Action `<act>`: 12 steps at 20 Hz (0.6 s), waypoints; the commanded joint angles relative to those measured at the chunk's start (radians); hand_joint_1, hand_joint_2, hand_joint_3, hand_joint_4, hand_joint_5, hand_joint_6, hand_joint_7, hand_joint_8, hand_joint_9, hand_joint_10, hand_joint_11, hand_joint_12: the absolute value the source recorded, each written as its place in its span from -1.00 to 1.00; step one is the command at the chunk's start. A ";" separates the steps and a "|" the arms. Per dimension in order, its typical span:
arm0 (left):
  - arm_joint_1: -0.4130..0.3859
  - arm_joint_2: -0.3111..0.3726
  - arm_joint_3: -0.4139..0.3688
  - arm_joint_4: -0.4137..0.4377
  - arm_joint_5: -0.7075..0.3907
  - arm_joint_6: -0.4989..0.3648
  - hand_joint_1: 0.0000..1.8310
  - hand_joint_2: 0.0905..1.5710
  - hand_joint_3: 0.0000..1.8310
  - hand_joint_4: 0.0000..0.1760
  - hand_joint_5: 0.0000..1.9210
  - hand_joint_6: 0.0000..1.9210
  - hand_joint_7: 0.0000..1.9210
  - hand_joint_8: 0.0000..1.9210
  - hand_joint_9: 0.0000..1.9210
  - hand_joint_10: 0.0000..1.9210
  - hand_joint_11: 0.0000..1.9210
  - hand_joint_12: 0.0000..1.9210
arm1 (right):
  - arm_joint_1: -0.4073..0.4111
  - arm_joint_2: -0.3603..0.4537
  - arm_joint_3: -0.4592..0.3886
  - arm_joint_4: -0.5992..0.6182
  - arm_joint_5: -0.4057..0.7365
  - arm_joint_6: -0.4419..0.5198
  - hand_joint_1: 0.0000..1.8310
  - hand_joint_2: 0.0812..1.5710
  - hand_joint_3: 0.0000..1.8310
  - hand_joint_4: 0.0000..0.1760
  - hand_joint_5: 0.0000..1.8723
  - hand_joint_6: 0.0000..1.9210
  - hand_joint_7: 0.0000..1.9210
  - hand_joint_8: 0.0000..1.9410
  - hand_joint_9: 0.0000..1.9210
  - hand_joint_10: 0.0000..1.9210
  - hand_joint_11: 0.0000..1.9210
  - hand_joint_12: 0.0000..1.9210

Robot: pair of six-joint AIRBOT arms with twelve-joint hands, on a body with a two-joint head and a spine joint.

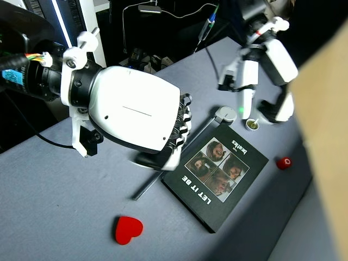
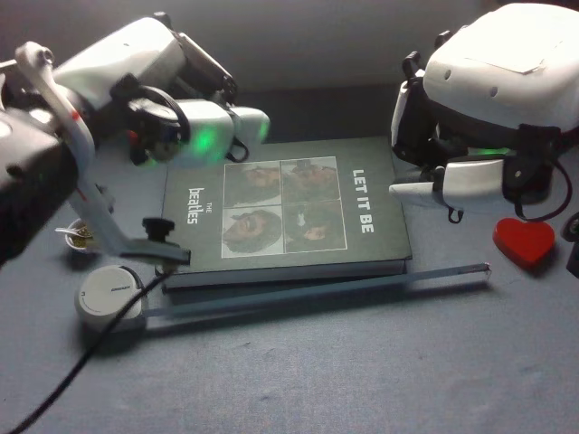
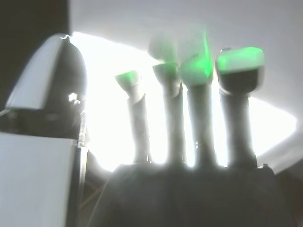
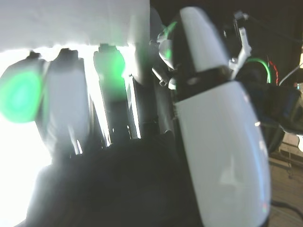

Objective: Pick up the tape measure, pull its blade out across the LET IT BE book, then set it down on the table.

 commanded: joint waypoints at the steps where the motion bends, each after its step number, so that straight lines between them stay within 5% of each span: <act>1: -0.001 -0.003 -0.004 0.058 -0.072 -0.008 -0.15 0.52 -0.99 0.18 0.24 1.00 0.23 1.00 0.40 1.00 0.40 1.00 | 0.013 0.004 -0.002 -0.025 0.037 -0.002 -0.09 0.75 -0.99 0.98 0.48 1.00 0.65 1.00 0.84 1.00 0.99 1.00; 3: 0.015 -0.004 -0.035 0.069 -0.079 -0.008 -0.19 0.59 -0.99 0.13 0.28 1.00 0.33 1.00 0.49 1.00 0.50 1.00 | 0.012 0.004 -0.002 -0.025 0.037 -0.002 -0.03 0.76 -0.99 1.00 0.44 1.00 0.61 1.00 0.80 1.00 0.98 1.00; 7: 0.029 -0.009 -0.047 0.148 -0.059 0.024 -0.12 0.54 -1.00 -0.04 0.13 1.00 0.21 1.00 0.36 1.00 0.40 1.00 | 0.012 0.004 -0.002 -0.025 0.037 -0.002 0.02 0.71 -1.00 1.00 0.34 1.00 0.58 1.00 0.78 1.00 0.98 1.00; 8: 0.025 -0.009 -0.040 0.168 -0.033 0.037 -0.10 0.47 -1.00 0.79 0.04 1.00 0.13 1.00 0.28 1.00 0.32 1.00 | 0.012 0.004 -0.002 -0.025 0.037 -0.002 0.04 0.70 -1.00 1.00 0.35 1.00 0.58 1.00 0.79 1.00 0.99 1.00; 9: 0.021 -0.009 -0.031 0.180 -0.002 0.058 -0.08 0.41 -1.00 0.96 -0.04 1.00 0.06 1.00 0.19 1.00 0.24 1.00 | 0.012 0.004 -0.002 -0.025 0.037 -0.002 0.05 0.67 -1.00 1.00 0.36 1.00 0.58 1.00 0.81 1.00 1.00 1.00; 12: 0.014 -0.013 -0.010 0.215 0.051 0.087 -0.11 0.28 -1.00 1.00 -0.09 0.87 -0.05 1.00 0.03 1.00 0.10 1.00 | 0.012 0.004 -0.003 -0.026 0.036 -0.002 0.05 0.67 -1.00 1.00 0.40 1.00 0.62 1.00 0.87 1.00 1.00 1.00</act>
